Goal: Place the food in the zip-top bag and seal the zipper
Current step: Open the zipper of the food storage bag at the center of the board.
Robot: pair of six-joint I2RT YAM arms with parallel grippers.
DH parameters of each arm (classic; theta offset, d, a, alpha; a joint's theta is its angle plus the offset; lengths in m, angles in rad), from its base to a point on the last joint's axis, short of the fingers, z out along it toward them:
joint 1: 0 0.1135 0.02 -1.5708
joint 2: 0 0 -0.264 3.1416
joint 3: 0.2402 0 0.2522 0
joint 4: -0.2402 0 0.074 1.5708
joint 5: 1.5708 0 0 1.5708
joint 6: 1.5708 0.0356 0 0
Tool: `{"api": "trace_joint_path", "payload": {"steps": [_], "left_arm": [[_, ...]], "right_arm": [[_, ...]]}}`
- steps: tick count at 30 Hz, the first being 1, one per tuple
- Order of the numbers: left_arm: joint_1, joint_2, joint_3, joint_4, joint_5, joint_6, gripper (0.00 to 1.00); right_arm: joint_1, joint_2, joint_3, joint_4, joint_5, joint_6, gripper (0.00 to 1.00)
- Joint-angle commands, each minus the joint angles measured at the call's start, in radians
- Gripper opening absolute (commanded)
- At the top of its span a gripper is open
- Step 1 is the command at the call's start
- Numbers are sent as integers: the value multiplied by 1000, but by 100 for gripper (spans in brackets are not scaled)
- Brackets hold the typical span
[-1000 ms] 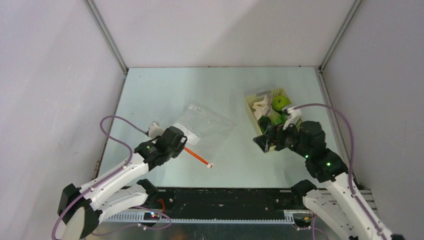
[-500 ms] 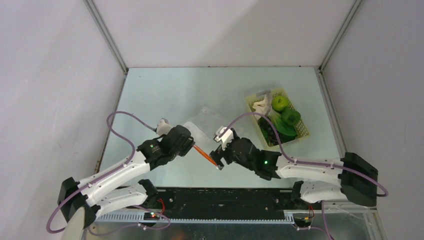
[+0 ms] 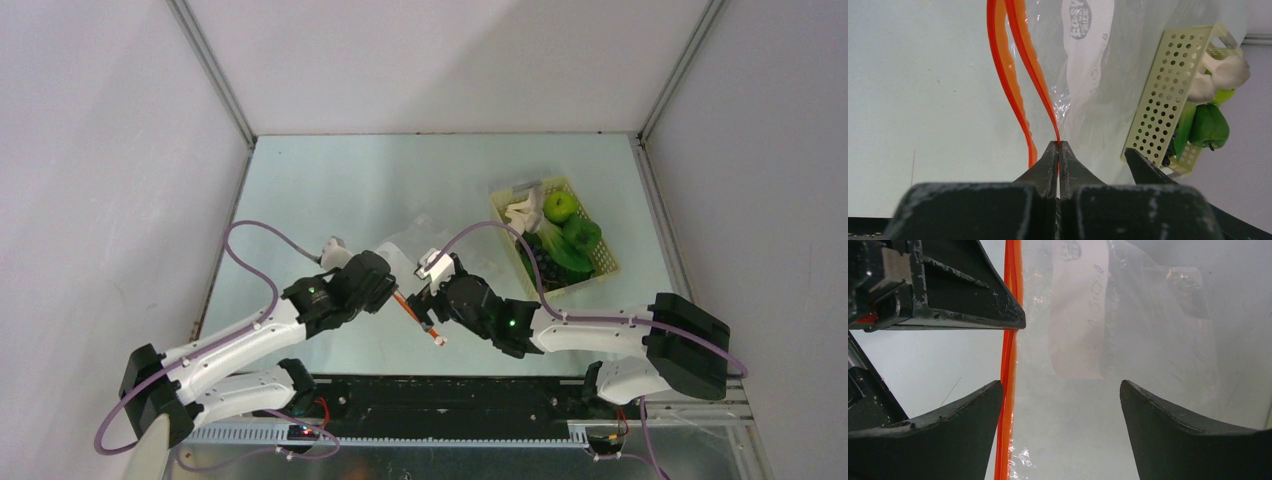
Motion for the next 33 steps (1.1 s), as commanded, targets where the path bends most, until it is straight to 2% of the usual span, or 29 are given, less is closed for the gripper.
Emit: {"api": "trace_joint_path", "payload": {"steps": [1, 9, 15, 19, 26, 30, 32, 33], "left_arm": [[-15, 13, 65, -14, -33, -28, 0], [-19, 40, 71, -16, -34, -41, 0], [-21, 39, 75, -27, -35, -52, 0], [-24, 27, 73, -23, -28, -52, 0], [-32, 13, 69, -11, -18, -55, 0], [-33, 13, 63, 2, -10, -54, 0], [-33, 11, 60, 5, -7, -52, 0], [-33, 10, 57, 6, -6, -52, 0]], "right_arm": [[7, 18, 43, 76, 43, 24, 90], [55, -32, 43, 63, 58, -6, 91], [72, -10, 42, 58, 93, 23, 91], [75, 16, 42, 64, 176, 53, 91], [62, 62, 43, 75, 249, 50, 86], [57, 74, 43, 56, 261, 81, 75], [54, 80, 43, 50, 263, 97, 58], [54, 85, 43, 49, 266, 99, 45]]}}
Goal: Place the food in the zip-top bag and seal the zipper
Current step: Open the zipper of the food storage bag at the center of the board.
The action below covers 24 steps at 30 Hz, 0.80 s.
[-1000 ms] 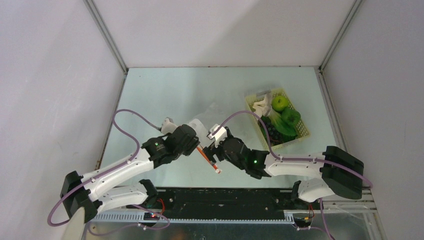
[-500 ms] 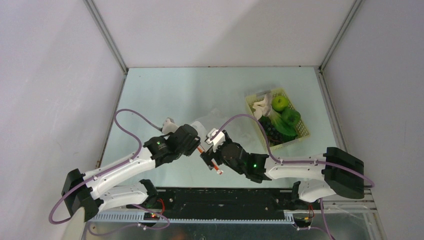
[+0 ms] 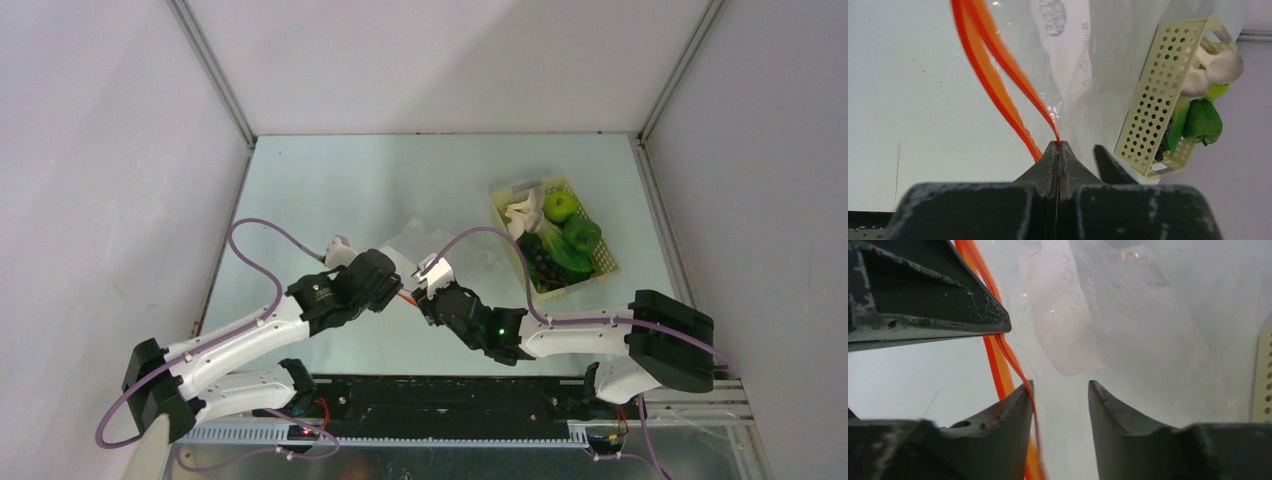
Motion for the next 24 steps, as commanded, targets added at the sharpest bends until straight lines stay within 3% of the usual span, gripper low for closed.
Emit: {"api": "trace_joint_path", "payload": {"steps": [1, 2, 6, 8, 9, 10, 11, 12, 14, 19, 24], "left_arm": [[-6, -26, 20, 31, -8, -14, 0], [-8, -30, 15, 36, -6, -8, 0], [-9, -69, -1, 90, -4, 37, 0], [-8, -90, 2, 109, -4, 79, 6], [-9, -96, 7, 115, -4, 96, 14], [-9, -113, 8, 124, -4, 128, 40], [-9, -122, 14, 127, -5, 143, 55], [-11, -139, 18, 129, -9, 175, 83], [-12, -172, 29, 143, -7, 241, 98], [-14, -270, 103, 134, 45, 481, 100], [-13, -364, 138, 110, 38, 559, 100]], "right_arm": [[-6, 17, 36, 22, 61, 45, 39], [-7, 22, 36, 21, 65, 48, 28], [-8, 20, 37, 17, 75, 66, 1], [-9, 5, 37, 16, 73, 72, 0], [-9, -16, 37, 12, 67, 78, 0], [-12, -29, 38, 7, 63, 104, 0], [-17, -62, 44, -21, 50, 123, 0], [-28, -80, 49, -42, 43, 177, 0], [-57, -134, 65, -110, 5, 271, 0], [-173, -281, 82, -251, -191, 491, 0], [-233, -407, 82, -254, -362, 596, 0]]}}
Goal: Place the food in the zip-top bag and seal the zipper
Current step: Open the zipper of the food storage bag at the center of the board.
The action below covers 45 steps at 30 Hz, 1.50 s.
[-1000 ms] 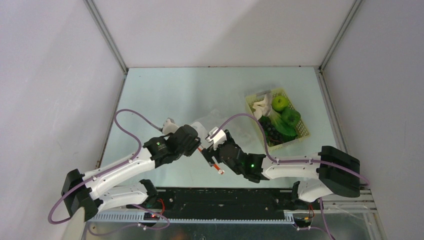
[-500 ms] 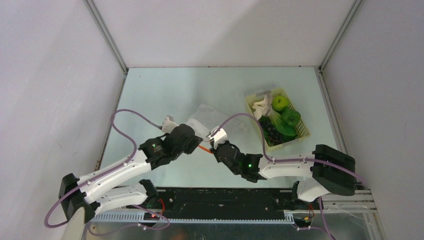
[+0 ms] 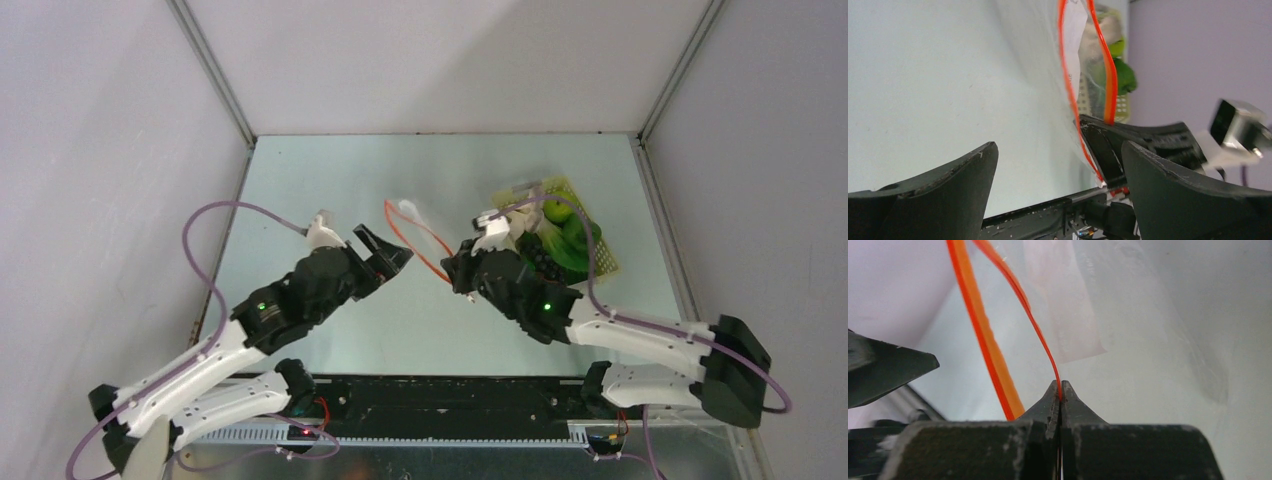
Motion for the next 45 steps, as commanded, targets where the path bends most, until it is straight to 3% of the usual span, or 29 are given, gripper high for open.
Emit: {"api": "trace_joint_path", "payload": {"steps": [1, 4, 7, 12, 21, 34, 39, 45], "left_arm": [[-4, -88, 51, 8, -17, 142, 100], [-5, -97, 61, 11, -34, 150, 100], [-5, -76, 112, -12, -39, 174, 100], [-5, -21, 162, -33, -30, 191, 100], [-6, 124, 186, -146, -84, 130, 100], [-11, 229, 196, -139, -94, 109, 97], [-10, 276, 213, -192, -150, 88, 90], [-11, 334, 204, -173, -132, 84, 70]], "right_arm": [[-36, -98, 35, -11, -198, 172, 0], [-38, -115, 44, 66, -307, 200, 0], [-27, -97, 69, 80, -322, 222, 0], [52, -37, 110, 103, -165, 177, 0], [83, 12, 118, 42, 59, 198, 0], [131, 54, 119, 63, 132, 122, 0], [144, 61, 118, 73, 162, 97, 0], [144, 53, 118, 80, 151, 91, 0]]}}
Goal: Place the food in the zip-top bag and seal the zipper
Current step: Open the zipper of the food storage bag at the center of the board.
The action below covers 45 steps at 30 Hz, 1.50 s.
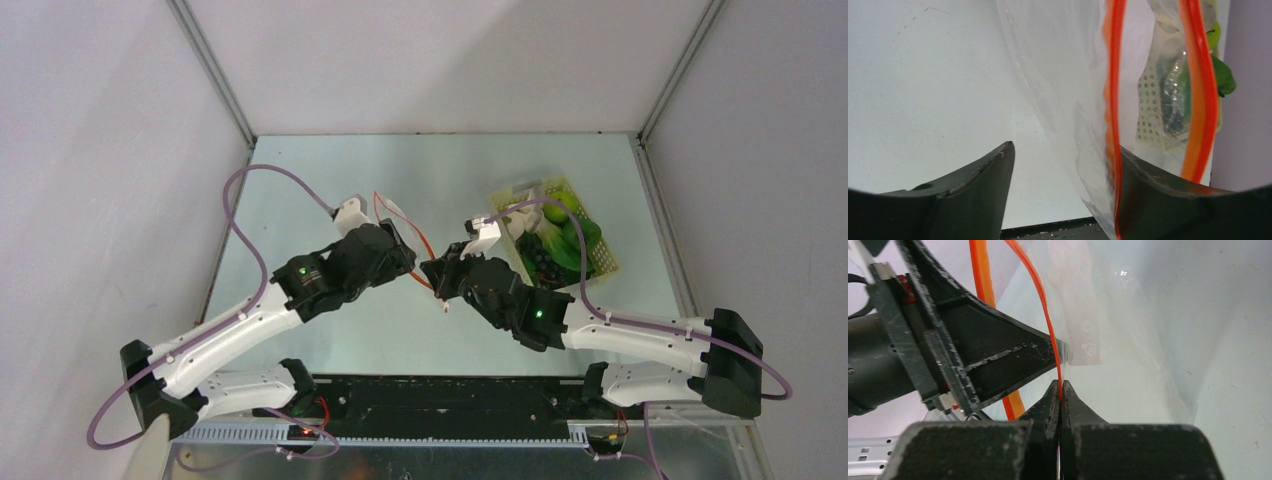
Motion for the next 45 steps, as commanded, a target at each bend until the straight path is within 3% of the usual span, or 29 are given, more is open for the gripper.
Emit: {"api": "trace_joint_path", "payload": {"steps": [1, 6, 14, 19, 26, 34, 39, 42, 45], "left_arm": [[-5, 37, 29, 2, -33, -23, 64], [-5, 51, 49, -68, -113, -30, 34], [-4, 20, 168, -346, -282, 1, 2], [-4, -3, 246, -339, -268, 159, 0], [-3, 103, 491, -422, -235, 438, 0], [-2, 221, 393, -310, -119, 534, 0], [-3, 237, 308, -166, 61, 621, 0], [-2, 246, 294, -125, 120, 648, 0], [-2, 252, 287, -115, 158, 671, 0]], "right_arm": [[4, -7, 40, 30, 37, -21, 0], [-22, -41, 40, -56, 102, -18, 0], [-152, -98, 30, -334, 213, 108, 0], [-195, -108, 22, -390, 162, 174, 0], [-145, -58, 23, -254, 14, 171, 4], [-96, 32, 34, -300, -42, 128, 36], [-98, 27, 30, -281, -26, -82, 66], [-102, 36, 28, -227, -41, -214, 72], [-134, 53, 28, -180, -91, -251, 72]]}}
